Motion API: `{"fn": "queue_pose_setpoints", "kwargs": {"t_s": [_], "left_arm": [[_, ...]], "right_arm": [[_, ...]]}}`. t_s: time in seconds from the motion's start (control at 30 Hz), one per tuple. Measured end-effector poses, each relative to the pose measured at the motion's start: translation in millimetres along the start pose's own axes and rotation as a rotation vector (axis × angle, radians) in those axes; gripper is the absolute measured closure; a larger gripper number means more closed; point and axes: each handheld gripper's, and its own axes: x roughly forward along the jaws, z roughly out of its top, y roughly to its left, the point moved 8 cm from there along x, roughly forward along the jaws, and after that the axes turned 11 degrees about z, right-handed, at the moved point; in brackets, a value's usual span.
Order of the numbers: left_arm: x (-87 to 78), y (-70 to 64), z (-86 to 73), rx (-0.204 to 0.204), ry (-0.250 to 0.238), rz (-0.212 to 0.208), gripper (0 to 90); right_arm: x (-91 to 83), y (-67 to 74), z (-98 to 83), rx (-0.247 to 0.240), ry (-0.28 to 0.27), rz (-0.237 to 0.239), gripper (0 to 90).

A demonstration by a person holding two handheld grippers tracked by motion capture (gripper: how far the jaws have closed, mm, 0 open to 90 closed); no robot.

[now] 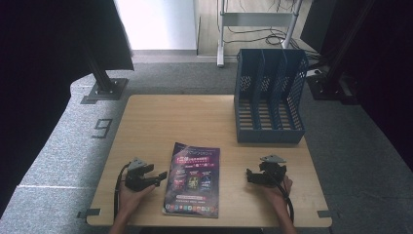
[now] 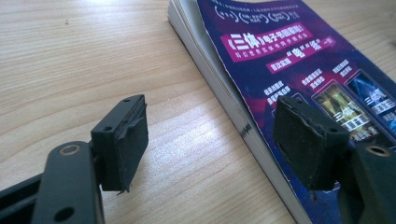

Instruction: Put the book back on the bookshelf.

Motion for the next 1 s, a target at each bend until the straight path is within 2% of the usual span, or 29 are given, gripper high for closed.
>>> {"fn": "queue_pose_setpoints", "kwargs": {"t_s": [0.2,0.4,0.67,0.77,0.87,1.0], "left_arm": [[-5.6,-0.9,-4.6,0.005,-0.006,0.007,27.0],[-9.2,-3.9,3.7,0.016,-0.043,0.001,26.8],[-4.5,-6.1,1.3,0.045,-0.024,0.014,26.7],[-7.7,-10.1,2.4,0.054,-0.032,0.006,26.4],[-8.8,-10.8,2.4,0.052,-0.035,0.004,26.2],[-7.8,-9.3,3.4,0.02,-0.038,-0.006,26.2]], "right_arm": [[-3.2,-0.4,-1.1,0.006,-0.013,-0.007,6.6],[-5.1,-1.4,-1.7,0.006,-0.021,-0.008,9.6],[-7.6,-2.4,-1.8,0.017,-0.029,-0.018,14.3],[-9.0,2.7,-1.2,0.016,-0.024,-0.001,14.3],[-11.0,8.4,4.1,0.005,-0.05,0.006,14.9],[-12.0,17.9,11.1,-0.009,-0.087,0.045,16.4]]}}
